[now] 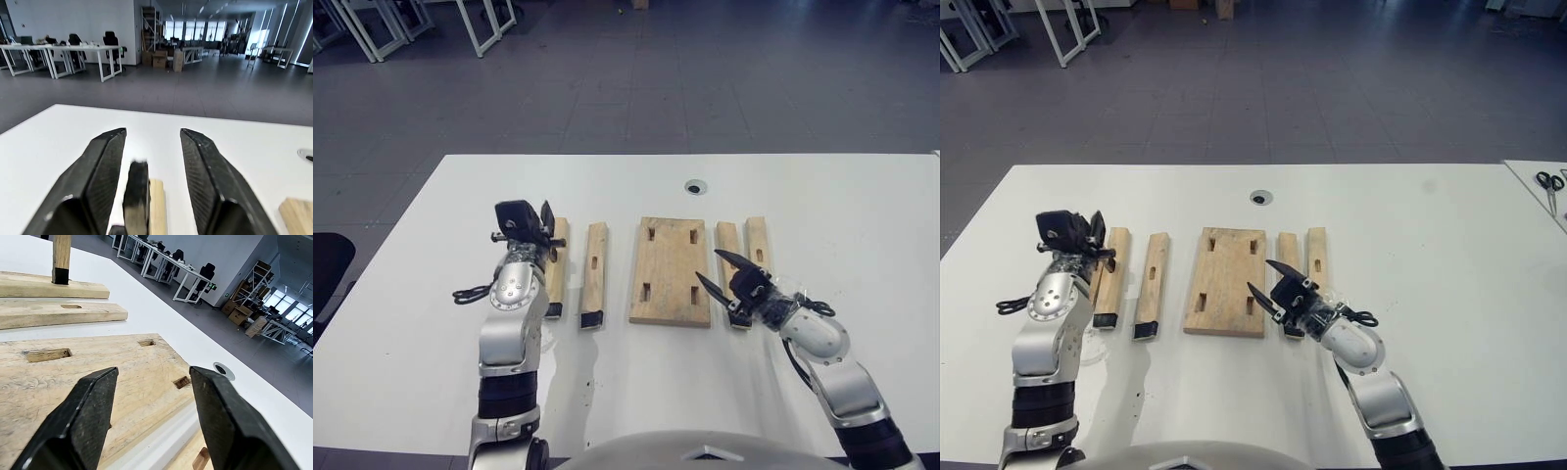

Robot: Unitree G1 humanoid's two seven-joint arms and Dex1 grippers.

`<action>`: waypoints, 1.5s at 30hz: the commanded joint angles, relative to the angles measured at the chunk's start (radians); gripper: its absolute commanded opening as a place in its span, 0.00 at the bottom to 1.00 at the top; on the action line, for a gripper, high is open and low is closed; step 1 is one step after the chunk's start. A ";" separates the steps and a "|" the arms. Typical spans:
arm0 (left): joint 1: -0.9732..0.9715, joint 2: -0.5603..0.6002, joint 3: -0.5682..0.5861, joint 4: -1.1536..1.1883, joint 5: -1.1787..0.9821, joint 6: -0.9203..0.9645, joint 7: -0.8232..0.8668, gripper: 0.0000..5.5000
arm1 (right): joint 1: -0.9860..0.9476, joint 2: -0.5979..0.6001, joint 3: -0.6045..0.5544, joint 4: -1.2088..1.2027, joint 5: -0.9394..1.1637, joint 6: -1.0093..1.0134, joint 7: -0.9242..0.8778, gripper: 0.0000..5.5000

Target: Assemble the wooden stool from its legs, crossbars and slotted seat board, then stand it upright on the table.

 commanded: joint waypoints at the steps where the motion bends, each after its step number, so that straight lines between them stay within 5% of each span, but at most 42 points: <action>1: -0.071 0.026 0.051 -0.115 0.013 0.020 0.030 0.37 | 0.002 0.004 0.002 0.003 -0.011 -0.017 -0.012 0.49; 10: -0.482 0.175 0.135 0.186 -0.041 0.081 -0.054 0.37 | -0.008 0.005 0.015 0.022 -0.026 -0.032 -0.016 0.49; 17: -0.182 0.086 -0.009 0.290 -0.014 0.326 -0.087 0.37 | 0.002 0.005 0.017 0.026 -0.035 -0.040 -0.021 0.49; 35: -0.306 0.141 0.104 0.127 0.021 0.034 -0.067 0.37 | 0.020 0.001 0.021 0.022 -0.048 -0.039 -0.016 0.49; 45: 0.083 0.105 -0.006 -0.174 0.057 0.110 -0.126 0.37 | 0.021 -0.008 0.011 0.023 -0.051 -0.039 -0.017 0.49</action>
